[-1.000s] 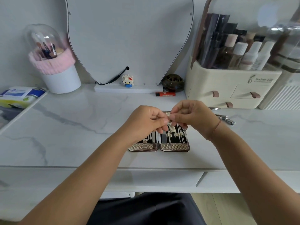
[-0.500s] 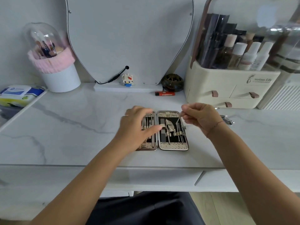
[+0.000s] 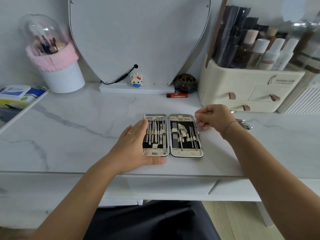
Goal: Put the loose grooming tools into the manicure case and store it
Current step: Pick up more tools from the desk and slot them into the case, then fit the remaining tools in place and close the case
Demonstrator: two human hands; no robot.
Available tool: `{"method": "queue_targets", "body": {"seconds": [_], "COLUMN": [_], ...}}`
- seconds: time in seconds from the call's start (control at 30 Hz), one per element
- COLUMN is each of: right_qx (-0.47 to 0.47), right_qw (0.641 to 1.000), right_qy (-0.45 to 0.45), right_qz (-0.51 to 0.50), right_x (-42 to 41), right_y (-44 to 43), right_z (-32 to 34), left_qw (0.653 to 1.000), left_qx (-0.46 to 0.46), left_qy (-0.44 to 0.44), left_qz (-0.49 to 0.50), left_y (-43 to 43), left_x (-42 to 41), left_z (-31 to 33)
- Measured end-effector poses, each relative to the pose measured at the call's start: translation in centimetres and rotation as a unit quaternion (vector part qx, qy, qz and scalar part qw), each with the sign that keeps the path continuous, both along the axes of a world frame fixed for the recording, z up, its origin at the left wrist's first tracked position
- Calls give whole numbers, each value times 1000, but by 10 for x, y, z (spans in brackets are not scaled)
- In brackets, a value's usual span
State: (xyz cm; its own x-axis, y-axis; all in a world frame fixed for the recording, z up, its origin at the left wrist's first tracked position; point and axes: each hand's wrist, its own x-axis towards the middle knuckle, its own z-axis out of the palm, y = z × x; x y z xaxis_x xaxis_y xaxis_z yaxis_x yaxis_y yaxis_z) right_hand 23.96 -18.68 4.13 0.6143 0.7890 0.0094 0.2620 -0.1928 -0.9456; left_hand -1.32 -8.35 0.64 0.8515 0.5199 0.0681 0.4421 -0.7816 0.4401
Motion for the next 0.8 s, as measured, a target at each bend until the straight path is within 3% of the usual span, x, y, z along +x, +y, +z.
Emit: {"method": "queue_targets", "body": {"seconds": [0.2,0.53,0.8], "right_qx": [2,-91,-69], "right_qw": [1000,979,975], "right_qy": [-1,-171,-200], "right_qz": [16,58,63], "right_x": [-4,-9,-11], "right_y": [2,2,-5], "right_z": [-1,-5,-13], "left_qw": [1000,1000,1000], "left_qx": [0,-1,0], "left_qy": [1,2,16], "left_qz": [4,4,2], "left_y": [-1,-2,-2], "left_x": [0,0,-1], "left_z": [1,2,2]}}
